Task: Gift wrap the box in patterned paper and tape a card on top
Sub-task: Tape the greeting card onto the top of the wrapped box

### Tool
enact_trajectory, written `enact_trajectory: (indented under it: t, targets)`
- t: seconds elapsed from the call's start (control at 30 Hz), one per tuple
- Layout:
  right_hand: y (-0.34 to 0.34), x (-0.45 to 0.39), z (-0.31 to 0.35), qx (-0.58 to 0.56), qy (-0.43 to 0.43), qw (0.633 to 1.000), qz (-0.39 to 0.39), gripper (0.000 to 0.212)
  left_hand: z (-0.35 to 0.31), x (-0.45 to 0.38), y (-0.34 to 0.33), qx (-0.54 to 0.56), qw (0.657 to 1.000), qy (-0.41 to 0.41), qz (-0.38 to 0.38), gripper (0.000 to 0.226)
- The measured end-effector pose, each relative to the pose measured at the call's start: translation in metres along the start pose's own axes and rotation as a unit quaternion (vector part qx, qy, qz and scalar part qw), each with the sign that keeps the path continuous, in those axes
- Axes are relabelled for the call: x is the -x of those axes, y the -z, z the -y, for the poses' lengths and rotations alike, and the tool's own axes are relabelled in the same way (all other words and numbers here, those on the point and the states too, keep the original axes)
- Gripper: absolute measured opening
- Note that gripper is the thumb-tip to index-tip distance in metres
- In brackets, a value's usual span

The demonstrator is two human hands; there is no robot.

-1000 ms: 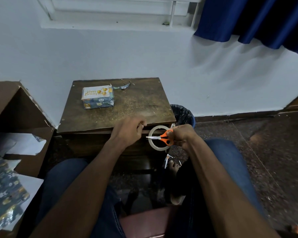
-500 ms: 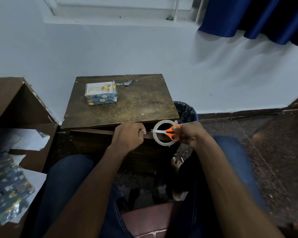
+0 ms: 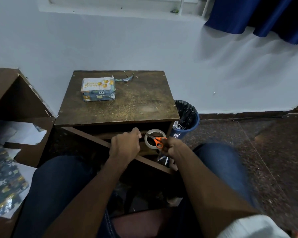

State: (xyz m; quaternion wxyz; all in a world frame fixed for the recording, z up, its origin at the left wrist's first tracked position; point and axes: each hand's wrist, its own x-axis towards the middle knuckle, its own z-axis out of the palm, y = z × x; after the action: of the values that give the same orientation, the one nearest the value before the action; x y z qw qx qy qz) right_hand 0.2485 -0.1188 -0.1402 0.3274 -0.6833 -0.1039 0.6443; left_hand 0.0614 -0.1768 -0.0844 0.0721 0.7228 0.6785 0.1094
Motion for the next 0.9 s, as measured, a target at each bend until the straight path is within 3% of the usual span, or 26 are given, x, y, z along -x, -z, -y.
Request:
enact_trajectory:
  t: [0.13, 0.27, 0.4, 0.53, 0.67, 0.8, 0.9]
  targets:
    - [-0.007, -0.031, -0.013, -0.061, -0.019, 0.998, 0.005, 0.033, 0.004, 0.0, -0.002, 0.069, 0.998, -0.015, 0.007, 0.019]
    - [-0.017, -0.058, -0.014, -0.109, -0.034, 0.993, -0.007, 0.028, 0.009, 0.0, -0.006, 0.116, 0.993, -0.023, 0.022, 0.022]
    - [-0.026, -0.082, -0.015, -0.147, -0.041, 0.988, -0.006, 0.024, 0.008, 0.001, -0.011, 0.15, 0.987, -0.058, -0.015, 0.026]
    - [-0.029, -0.098, -0.021, -0.155, -0.052, 0.987, 0.002, 0.025, 0.01, -0.005, -0.017, 0.098, 0.989, -0.092, -0.063, 0.039]
    - [-0.025, -0.098, -0.017, -0.232, -0.073, 0.97, 0.022, 0.043, 0.008, -0.005, -0.018, 0.044, 0.993, -0.072, -0.086, 0.056]
    - [-0.021, -0.089, -0.02, -0.287, -0.087, 0.954, -0.008, 0.034, 0.008, 0.0, -0.02, 0.034, 0.994, -0.051, -0.096, 0.069]
    - [-0.016, -0.105, -0.024, -0.352, -0.099, 0.93, 0.047, 0.055, 0.007, 0.002, -0.022, 0.023, 0.992, -0.042, -0.115, 0.072]
